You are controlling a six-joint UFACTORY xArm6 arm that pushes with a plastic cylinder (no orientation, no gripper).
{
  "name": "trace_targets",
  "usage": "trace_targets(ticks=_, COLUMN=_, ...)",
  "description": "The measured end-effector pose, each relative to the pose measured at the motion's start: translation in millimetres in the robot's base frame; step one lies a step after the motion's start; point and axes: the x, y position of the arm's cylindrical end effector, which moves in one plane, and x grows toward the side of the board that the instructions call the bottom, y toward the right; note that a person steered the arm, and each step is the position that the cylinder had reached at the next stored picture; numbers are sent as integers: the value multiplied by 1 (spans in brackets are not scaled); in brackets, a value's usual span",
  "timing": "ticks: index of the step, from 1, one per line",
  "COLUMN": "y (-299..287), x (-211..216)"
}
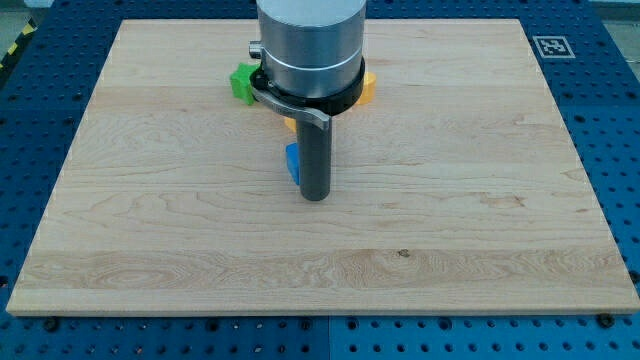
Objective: Push the blue cube slightly to the right
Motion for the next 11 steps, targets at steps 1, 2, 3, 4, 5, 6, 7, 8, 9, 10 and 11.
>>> trace_targets(ticks=1, y=0, x=0)
trace_targets(ticks=2, y=7, x=31)
trace_targets(ticks=3, y=-12, x=56)
trace_targets(ticks=4, y=-75, x=56)
trace_targets(ticks=5, y=-135, x=32)
trace_targets(ticks=6, y=-151, x=-1)
trace_targets(ticks=7, y=-124, x=-14)
trace_targets(ticks=8, y=-77, x=-22)
trace_targets(ticks=9, y=-38, x=-46)
trace_targets(ticks=10, y=10, x=-49)
trace_targets(ticks=11, y=-2, x=-48)
